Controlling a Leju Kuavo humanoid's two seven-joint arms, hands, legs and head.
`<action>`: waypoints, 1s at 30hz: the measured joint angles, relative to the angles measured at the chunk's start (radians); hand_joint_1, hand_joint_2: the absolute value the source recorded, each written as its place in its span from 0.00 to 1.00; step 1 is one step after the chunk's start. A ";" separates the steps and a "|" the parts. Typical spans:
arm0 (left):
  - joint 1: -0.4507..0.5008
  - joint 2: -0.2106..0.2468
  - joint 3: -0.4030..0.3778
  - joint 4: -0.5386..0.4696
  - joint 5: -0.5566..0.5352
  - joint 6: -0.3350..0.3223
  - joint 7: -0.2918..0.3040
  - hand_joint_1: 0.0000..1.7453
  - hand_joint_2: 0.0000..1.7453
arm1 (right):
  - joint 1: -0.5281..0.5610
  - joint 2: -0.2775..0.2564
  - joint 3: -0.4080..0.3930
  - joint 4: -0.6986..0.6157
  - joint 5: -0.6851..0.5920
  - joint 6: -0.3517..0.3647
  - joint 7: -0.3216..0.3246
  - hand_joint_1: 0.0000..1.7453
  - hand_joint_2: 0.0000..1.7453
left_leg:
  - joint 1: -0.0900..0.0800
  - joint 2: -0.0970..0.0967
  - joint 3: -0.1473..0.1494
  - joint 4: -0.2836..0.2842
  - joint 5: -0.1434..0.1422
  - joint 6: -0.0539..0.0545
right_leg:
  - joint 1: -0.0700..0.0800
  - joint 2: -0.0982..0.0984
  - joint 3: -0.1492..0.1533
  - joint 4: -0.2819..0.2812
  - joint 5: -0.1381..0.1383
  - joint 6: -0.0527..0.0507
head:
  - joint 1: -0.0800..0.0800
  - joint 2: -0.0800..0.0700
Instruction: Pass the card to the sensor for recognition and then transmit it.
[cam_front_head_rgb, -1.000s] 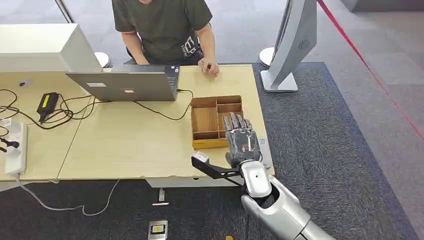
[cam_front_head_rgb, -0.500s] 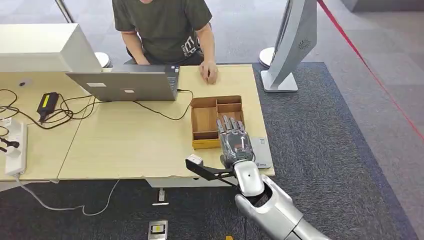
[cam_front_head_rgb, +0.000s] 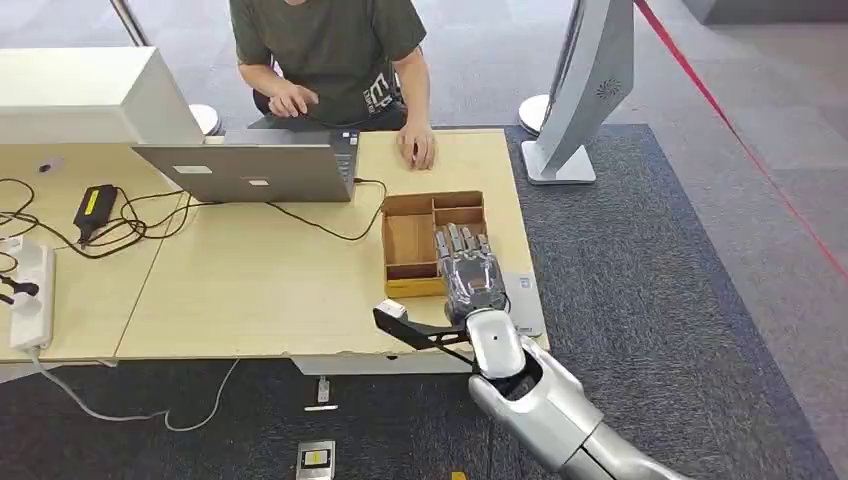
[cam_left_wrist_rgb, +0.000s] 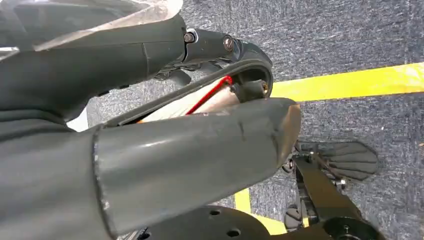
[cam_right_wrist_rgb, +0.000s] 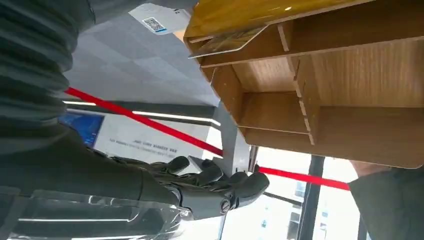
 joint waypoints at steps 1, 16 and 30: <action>0.000 0.000 0.000 0.000 0.000 0.000 0.002 0.00 0.00 | -0.002 0.000 0.000 0.004 0.000 0.000 0.000 0.00 1.00 | 0.000 0.000 0.000 0.000 0.000 0.000 | 0.000 0.000 0.000 0.000 0.000 0.000 | 0.000 0.000; 0.000 0.000 0.000 0.000 0.010 0.004 0.010 0.00 0.00 | -0.042 0.016 0.011 0.076 0.009 0.014 0.011 0.00 1.00 | 0.000 0.000 0.000 0.000 0.000 0.000 | 0.000 0.000 0.000 0.000 0.000 0.000 | 0.000 0.000; 0.000 0.000 0.000 0.000 0.003 0.003 0.009 0.00 0.00 | -0.066 0.016 0.018 0.156 -0.013 -0.007 0.013 0.00 1.00 | 0.000 0.000 0.000 0.000 0.000 0.000 | 0.000 0.000 0.000 0.000 0.000 0.000 | 0.000 0.000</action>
